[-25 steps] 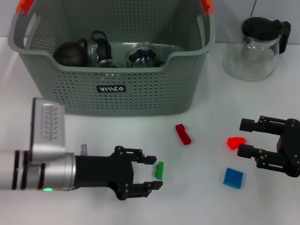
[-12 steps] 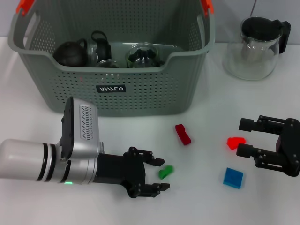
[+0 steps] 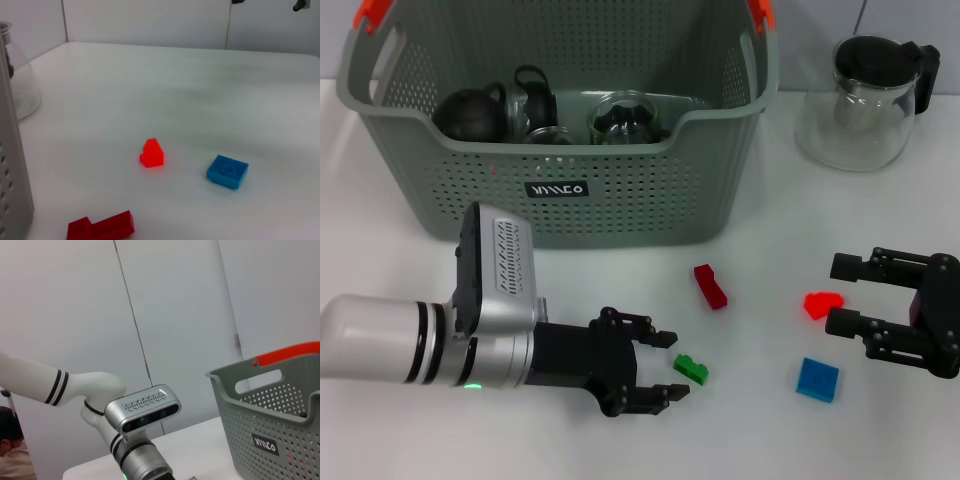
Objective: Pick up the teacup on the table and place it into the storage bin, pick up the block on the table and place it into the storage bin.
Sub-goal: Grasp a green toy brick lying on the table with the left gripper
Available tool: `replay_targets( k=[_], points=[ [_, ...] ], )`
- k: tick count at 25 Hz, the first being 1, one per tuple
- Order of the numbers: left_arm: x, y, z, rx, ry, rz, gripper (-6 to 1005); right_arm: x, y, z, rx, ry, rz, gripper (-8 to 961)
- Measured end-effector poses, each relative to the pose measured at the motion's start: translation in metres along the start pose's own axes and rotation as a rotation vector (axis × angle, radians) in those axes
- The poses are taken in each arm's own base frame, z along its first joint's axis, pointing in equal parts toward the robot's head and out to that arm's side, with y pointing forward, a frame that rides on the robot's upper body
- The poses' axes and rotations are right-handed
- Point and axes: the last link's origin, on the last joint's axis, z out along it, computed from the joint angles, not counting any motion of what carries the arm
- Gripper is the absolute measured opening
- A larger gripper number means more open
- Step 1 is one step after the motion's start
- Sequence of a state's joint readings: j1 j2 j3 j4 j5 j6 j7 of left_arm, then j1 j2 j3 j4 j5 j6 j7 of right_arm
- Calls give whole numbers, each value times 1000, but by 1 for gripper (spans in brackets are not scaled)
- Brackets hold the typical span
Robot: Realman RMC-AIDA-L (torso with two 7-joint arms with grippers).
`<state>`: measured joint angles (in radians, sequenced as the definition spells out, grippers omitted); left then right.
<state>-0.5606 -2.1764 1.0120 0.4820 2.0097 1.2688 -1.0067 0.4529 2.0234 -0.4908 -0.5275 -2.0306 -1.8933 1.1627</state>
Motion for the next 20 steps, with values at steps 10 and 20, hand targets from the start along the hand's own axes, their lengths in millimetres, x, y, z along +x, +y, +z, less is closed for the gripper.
replay_targets(
  k=[10, 20],
  points=[
    [-2, 14, -2, -43, 45, -50, 609, -1, -1, 0, -2, 0, -1, 675],
    [-2, 18, 11, -69, 36, -80, 608, -3, -2, 1, -4, -2, -5, 674]
  ],
)
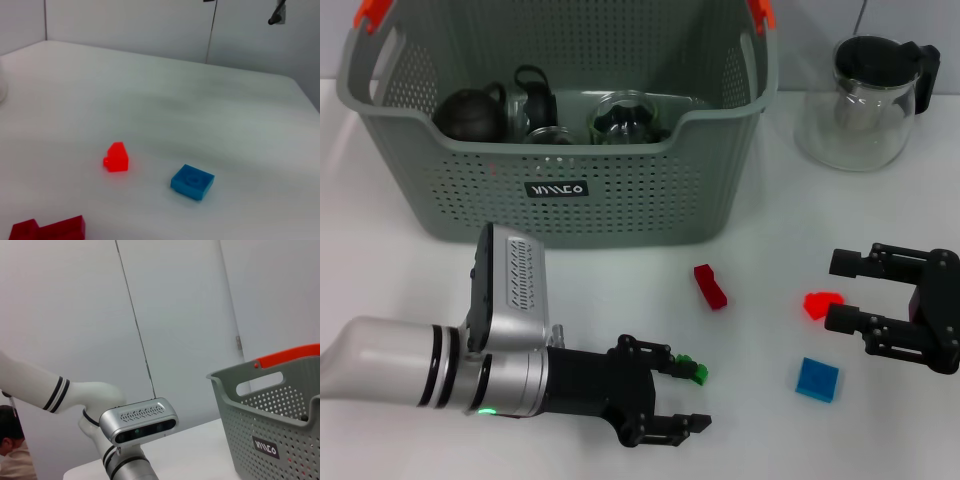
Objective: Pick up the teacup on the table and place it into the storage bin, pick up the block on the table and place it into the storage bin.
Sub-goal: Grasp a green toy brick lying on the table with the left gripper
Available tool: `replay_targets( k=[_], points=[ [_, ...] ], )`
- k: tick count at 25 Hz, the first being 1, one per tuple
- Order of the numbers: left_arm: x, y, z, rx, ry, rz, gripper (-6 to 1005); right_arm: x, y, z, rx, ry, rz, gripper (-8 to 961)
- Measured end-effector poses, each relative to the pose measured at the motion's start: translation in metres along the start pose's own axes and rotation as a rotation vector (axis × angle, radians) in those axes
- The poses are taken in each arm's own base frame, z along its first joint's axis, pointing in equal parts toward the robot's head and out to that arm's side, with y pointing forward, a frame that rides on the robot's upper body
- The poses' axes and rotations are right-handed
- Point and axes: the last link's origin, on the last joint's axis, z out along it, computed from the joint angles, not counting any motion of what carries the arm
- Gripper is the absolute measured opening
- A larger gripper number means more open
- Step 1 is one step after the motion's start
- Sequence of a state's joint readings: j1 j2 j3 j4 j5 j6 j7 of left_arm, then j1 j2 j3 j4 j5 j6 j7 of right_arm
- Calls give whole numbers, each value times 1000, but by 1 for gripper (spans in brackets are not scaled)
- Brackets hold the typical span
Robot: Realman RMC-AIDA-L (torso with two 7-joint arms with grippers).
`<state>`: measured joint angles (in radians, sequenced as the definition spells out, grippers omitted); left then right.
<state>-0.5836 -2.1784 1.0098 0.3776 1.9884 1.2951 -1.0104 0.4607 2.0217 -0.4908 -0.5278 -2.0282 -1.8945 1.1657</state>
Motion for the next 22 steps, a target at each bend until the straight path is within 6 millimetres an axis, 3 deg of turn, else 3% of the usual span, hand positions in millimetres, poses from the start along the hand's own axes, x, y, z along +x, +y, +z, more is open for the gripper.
replay_targets(
  k=[11, 22],
  points=[
    [11, 8, -1, -66, 66, -8, 609, 3, 2, -2, 7, -1, 7, 674],
    [16, -1, 21, -20, 52, -66, 609, 2, 1, -2, 7, -2, 7, 674]
  ],
)
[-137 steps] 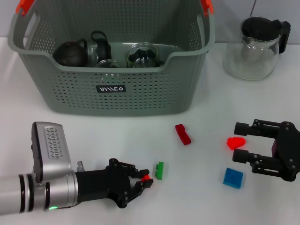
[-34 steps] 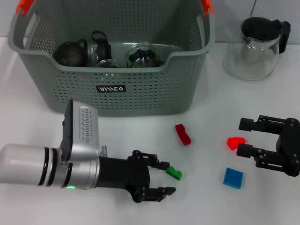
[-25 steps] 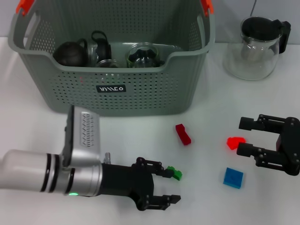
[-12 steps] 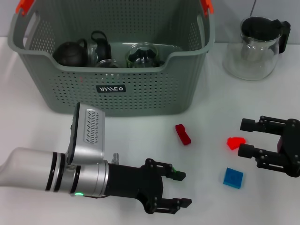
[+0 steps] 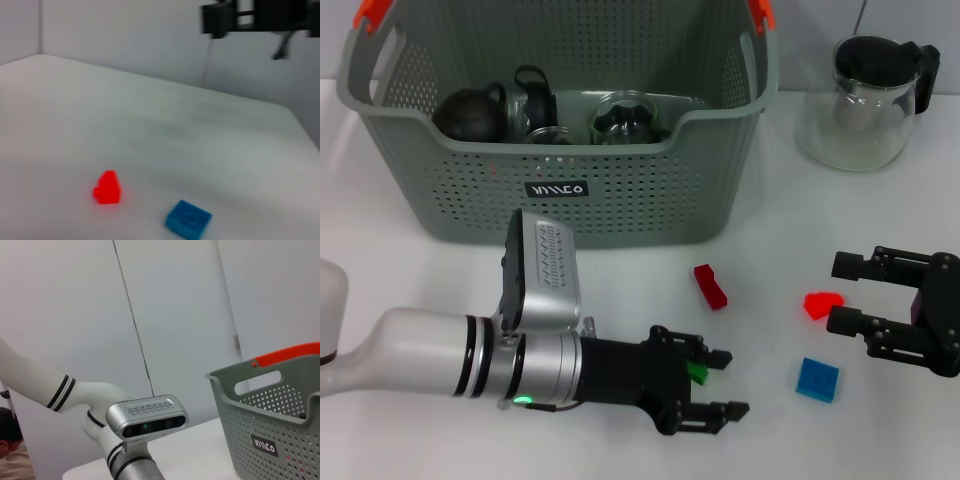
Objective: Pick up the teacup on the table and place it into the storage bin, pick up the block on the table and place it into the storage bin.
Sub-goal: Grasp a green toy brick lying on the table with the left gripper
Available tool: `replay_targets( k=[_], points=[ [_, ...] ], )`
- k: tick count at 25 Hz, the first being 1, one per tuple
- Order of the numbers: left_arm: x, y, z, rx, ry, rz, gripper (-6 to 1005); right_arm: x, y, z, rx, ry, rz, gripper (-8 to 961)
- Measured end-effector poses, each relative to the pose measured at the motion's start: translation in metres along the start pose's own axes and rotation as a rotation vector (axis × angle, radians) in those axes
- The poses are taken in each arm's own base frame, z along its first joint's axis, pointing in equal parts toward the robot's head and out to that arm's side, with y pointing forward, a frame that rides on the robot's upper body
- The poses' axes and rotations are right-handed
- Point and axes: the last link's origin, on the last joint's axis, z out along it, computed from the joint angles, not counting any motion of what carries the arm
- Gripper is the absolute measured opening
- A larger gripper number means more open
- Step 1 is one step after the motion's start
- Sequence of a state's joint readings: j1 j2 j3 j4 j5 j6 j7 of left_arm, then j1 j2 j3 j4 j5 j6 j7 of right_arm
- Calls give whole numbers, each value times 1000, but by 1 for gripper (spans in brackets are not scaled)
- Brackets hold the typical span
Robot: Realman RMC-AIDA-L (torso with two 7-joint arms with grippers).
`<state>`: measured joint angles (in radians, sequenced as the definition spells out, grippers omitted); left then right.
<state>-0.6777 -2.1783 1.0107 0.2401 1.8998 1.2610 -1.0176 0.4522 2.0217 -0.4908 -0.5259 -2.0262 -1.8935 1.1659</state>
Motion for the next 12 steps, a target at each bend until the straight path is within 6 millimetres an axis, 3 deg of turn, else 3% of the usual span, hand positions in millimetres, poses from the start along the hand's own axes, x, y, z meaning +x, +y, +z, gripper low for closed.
replay_targets(
  k=[12],
  points=[
    [-5, -3, 3, 8, -63, -21, 609, -1, -1, 1, -1, 1, -4, 675]
  ],
)
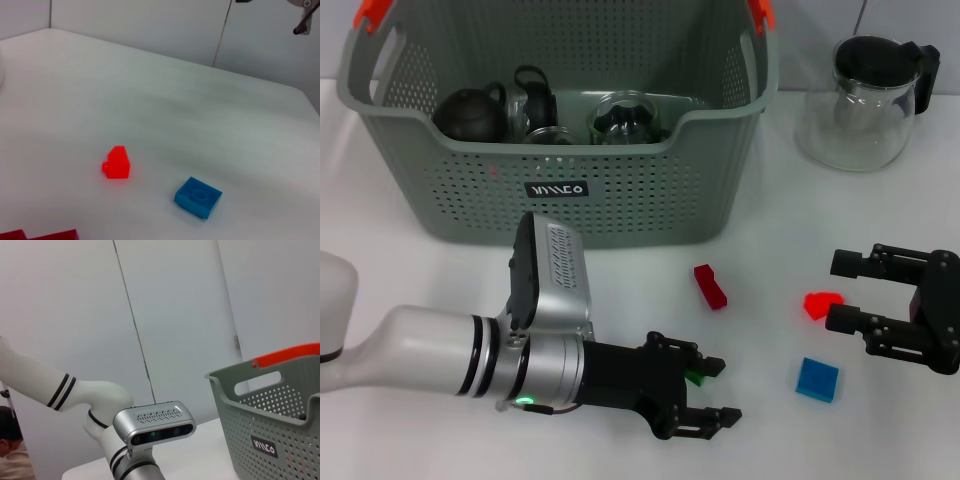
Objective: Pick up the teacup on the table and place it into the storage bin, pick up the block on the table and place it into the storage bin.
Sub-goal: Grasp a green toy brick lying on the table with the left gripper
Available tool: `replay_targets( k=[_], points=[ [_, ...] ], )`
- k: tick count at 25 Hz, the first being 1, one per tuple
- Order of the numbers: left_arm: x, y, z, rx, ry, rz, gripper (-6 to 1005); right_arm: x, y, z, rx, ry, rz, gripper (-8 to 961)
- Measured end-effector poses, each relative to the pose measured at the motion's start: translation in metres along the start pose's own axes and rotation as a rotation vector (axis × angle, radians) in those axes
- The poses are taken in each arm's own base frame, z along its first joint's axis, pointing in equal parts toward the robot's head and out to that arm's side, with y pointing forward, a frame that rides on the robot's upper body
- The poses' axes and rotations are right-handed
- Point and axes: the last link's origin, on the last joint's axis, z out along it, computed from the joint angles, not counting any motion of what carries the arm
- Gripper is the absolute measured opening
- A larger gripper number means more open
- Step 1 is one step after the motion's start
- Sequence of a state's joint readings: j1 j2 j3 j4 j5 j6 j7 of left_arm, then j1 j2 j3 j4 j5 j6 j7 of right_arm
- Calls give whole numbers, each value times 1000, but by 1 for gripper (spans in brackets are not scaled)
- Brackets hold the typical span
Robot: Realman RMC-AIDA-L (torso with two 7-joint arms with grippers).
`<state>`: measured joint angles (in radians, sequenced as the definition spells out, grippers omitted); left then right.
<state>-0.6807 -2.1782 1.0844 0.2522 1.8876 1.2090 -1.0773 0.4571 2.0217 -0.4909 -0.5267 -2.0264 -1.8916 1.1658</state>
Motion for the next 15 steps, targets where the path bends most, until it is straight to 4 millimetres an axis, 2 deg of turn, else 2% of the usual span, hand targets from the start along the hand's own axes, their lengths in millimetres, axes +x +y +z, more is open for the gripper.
replay_targets(
  k=[7, 15],
  points=[
    [-3, -5, -11, 30, -11, -22, 609, 1, 1, -3, 7, -6, 4, 674],
    [-5, 0, -43, 56, 36, 7, 608, 0, 2, -3, 4, -10, 3, 675]
  ],
)
